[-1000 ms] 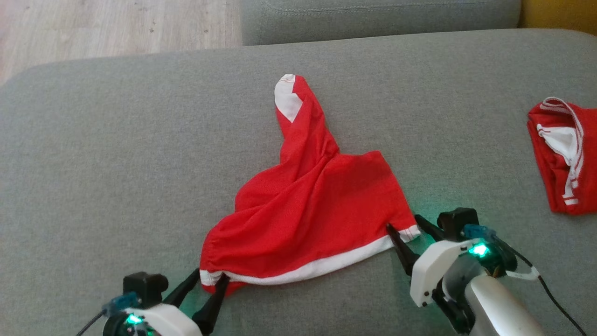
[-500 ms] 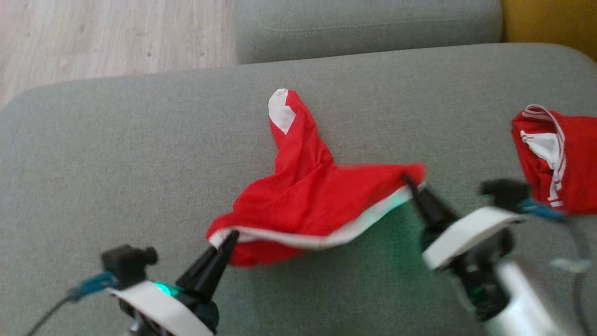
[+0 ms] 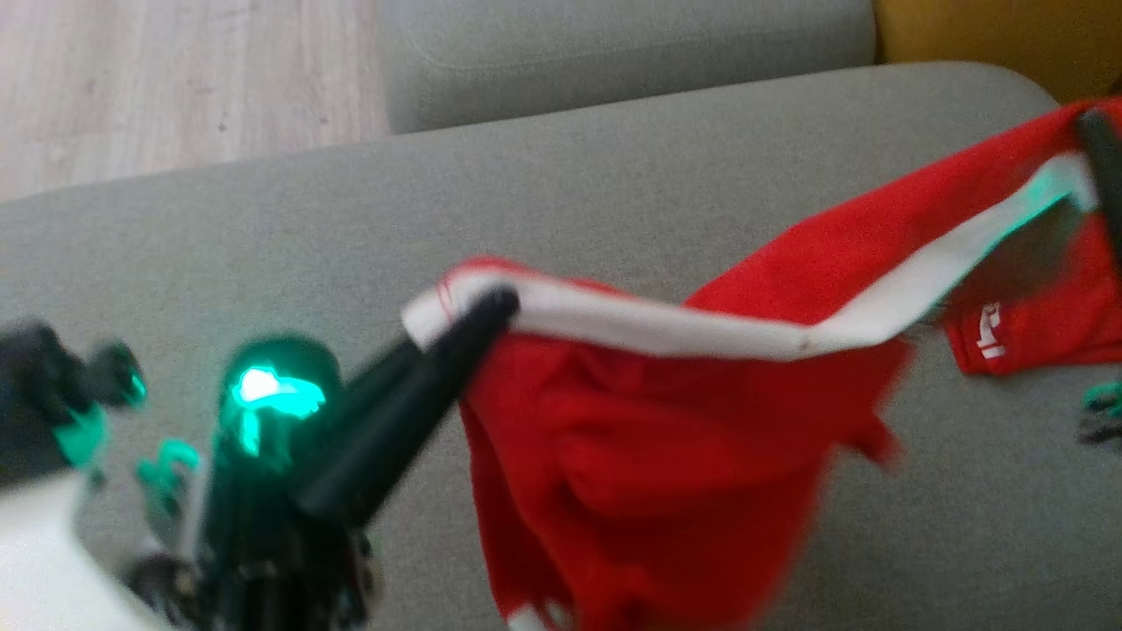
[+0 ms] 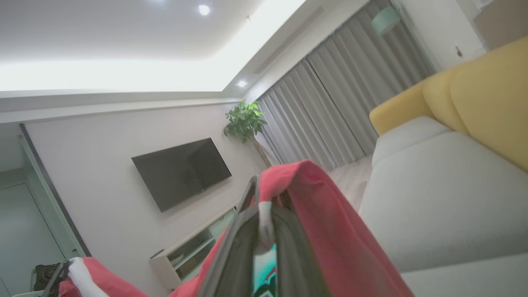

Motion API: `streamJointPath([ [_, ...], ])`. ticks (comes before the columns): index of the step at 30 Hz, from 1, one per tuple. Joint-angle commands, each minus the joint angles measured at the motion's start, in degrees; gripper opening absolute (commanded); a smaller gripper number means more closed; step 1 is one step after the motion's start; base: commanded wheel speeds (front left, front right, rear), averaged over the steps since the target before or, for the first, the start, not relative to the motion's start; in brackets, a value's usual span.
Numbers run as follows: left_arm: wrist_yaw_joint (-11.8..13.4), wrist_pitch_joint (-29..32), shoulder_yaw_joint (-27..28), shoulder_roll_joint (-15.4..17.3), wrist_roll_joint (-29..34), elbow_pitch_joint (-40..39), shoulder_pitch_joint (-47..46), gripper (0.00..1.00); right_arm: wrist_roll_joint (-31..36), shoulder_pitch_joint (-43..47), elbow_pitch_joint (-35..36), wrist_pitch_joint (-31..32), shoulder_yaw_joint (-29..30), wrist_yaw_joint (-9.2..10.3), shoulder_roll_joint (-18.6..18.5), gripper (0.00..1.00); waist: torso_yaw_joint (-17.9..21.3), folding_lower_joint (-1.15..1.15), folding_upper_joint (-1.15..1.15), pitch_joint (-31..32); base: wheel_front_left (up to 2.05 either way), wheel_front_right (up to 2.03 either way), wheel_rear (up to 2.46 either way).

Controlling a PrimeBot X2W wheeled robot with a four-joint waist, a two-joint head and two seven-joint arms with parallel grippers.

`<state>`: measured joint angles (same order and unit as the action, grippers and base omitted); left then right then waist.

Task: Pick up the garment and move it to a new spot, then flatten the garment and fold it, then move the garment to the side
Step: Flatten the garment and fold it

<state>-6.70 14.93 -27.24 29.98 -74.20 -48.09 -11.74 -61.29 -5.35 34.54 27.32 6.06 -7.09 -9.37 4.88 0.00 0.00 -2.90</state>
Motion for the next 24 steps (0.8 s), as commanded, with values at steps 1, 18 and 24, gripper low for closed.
streamJointPath([
  [1,1.12,1.06,4.00,1.09,-1.55,-1.72,-6.12,0.00,-0.68,-5.19,3.42,2.62,0.94,-0.40,1.10,0.00,0.90,0.00,0.00,-1.27,0.00,0.00,0.00],
  [18,4.73,2.81,0.98,-3.40,19.51,46.12,-49.29,0.00,8.68,-51.47,-40.06,-0.48,5.73,-0.40,6.47,0.00,3.12,0.00,0.00,-24.26,0.00,0.00,0.00],
  [24,2.75,-8.27,0.12,-9.08,27.85,63.52,-62.14,0.00,7.50,-66.44,-58.69,-13.09,1.77,-0.40,6.48,0.00,2.71,0.00,0.00,-29.62,0.00,0.00,0.00],
])
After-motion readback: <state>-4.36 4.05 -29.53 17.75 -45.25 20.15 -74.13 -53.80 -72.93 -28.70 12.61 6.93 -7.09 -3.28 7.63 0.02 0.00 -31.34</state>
